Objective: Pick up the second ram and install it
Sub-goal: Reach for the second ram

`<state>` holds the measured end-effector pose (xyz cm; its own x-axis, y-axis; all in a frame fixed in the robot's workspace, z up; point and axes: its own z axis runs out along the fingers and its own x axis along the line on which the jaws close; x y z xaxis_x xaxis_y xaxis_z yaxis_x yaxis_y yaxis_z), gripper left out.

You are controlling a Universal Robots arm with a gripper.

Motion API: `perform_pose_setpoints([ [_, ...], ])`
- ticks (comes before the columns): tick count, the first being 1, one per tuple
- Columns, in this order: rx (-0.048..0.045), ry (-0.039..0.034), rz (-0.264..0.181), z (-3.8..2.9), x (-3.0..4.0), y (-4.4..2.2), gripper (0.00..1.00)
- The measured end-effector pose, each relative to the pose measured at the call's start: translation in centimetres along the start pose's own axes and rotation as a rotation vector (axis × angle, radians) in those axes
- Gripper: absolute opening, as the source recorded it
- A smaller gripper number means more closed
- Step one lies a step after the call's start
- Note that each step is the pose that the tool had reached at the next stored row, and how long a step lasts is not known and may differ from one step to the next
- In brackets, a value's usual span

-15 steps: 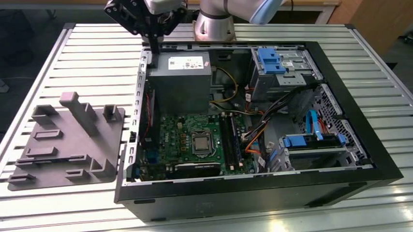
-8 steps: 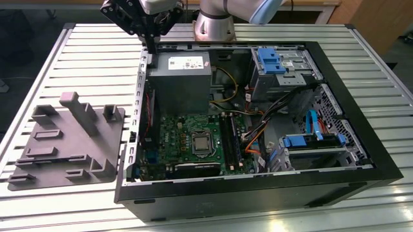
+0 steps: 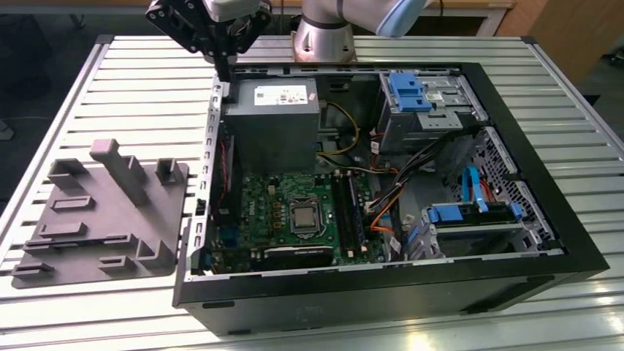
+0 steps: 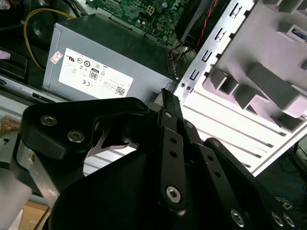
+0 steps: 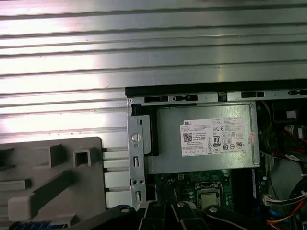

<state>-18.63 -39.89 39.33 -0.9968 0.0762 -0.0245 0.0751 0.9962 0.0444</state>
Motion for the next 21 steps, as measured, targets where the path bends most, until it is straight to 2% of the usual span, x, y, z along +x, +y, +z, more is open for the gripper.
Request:
perform_pose_setpoints([
  [21,0.0,0.0,0.0,-0.04,1.37,-0.1,0.11],
])
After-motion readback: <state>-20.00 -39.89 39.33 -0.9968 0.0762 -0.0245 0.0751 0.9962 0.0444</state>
